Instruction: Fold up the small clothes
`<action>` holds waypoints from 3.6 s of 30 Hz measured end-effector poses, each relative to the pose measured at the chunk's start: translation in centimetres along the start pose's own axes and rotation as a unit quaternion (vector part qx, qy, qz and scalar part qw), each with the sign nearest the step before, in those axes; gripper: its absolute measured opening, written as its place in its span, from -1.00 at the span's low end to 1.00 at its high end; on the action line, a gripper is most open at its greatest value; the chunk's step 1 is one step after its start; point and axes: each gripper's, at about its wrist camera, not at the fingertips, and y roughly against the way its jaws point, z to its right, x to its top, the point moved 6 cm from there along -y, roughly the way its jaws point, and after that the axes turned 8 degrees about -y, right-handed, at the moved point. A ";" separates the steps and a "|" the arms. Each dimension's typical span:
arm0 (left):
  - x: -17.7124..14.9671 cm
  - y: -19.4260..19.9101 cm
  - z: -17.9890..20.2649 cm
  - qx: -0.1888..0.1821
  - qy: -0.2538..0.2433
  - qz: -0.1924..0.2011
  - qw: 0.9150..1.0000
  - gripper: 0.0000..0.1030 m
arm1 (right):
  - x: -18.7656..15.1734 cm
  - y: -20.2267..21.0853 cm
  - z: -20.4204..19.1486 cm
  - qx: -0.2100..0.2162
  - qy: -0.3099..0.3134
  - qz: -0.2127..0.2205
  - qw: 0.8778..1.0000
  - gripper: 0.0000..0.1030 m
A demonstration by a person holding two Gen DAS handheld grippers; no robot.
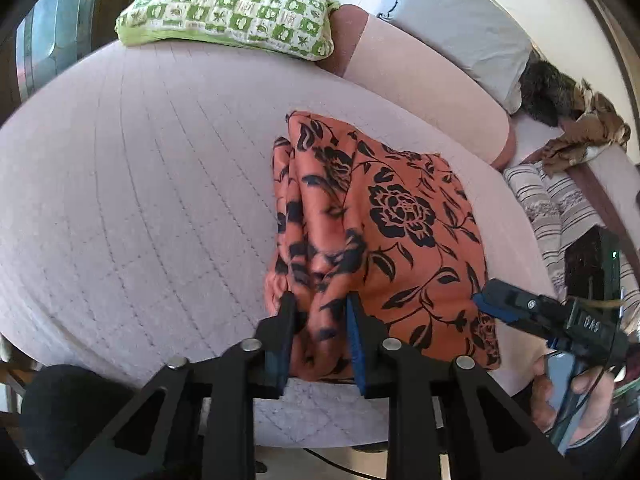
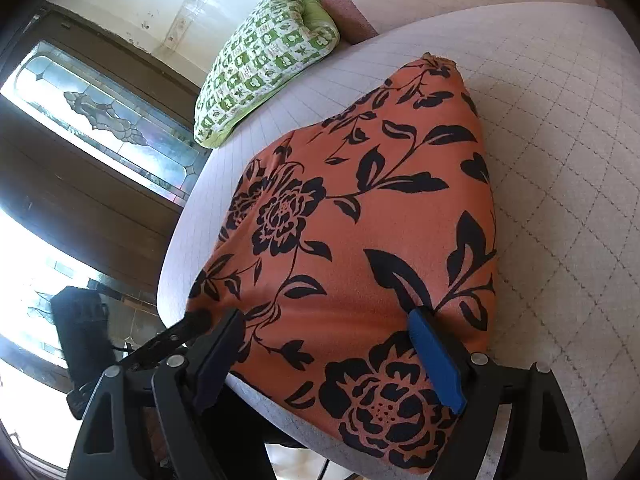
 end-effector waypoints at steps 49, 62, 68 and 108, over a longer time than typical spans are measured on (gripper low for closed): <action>4.5 -8.0 0.1 0.034 -0.035 -0.028 0.998 0.17 | 6.5 -1.6 5.5 -0.019 -0.092 -0.026 0.995 0.69; 5.5 -9.0 0.0 0.033 -0.029 -0.029 0.999 0.29 | 6.7 -2.6 4.5 -0.042 -0.074 -0.024 0.996 0.71; 5.3 -9.6 0.1 -0.015 -0.030 -0.034 0.999 -0.27 | 6.4 -2.9 3.6 -0.069 -0.024 -0.016 0.997 0.30; 10.6 -18.8 11.6 0.006 -0.116 -0.040 0.992 0.34 | 12.4 6.1 9.1 -0.059 -0.061 0.107 0.991 0.48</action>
